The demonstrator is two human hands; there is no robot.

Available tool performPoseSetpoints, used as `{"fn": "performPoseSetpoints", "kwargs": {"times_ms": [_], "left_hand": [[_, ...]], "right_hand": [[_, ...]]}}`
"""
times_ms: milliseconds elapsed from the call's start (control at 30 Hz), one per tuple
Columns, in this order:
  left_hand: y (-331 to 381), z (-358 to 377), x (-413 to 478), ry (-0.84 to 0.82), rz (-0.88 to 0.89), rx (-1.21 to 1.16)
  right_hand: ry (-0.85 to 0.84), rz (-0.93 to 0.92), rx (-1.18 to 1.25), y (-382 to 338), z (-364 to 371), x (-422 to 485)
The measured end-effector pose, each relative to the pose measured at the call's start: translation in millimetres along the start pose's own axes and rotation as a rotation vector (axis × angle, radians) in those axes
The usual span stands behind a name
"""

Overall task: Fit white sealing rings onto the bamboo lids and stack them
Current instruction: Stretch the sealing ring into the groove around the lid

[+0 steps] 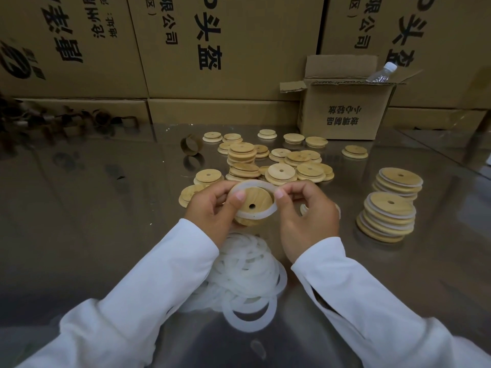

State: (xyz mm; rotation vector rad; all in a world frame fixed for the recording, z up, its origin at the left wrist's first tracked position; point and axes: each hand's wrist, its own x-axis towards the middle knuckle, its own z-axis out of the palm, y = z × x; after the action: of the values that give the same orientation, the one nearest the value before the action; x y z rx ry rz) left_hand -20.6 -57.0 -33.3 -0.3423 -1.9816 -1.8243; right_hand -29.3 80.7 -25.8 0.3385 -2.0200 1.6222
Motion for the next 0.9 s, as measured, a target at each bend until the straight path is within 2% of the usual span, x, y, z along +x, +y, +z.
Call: {"fn": "performPoseSetpoints", "kwargs": {"times_ms": [400,533,667,800,900], "left_hand": [[2,-2,3,0.071,-0.071,-0.091],[4,-3,3,0.067,-0.072,-0.090],[4,-1,4,0.088,-0.141,-0.167],[4,0,5,0.109,-0.210,-0.297],[4,0,4,0.040,-0.250,-0.367]], "right_hand": [[-0.087,0.133,0.079,3,2,2],[-0.137,0.215,0.197,0,2,4],[-0.097,0.295,0.329,-2,4,1],[-0.035,0.300,0.282,2,12,-8],[0.027,0.296,0.246,3,12,-6]]}}
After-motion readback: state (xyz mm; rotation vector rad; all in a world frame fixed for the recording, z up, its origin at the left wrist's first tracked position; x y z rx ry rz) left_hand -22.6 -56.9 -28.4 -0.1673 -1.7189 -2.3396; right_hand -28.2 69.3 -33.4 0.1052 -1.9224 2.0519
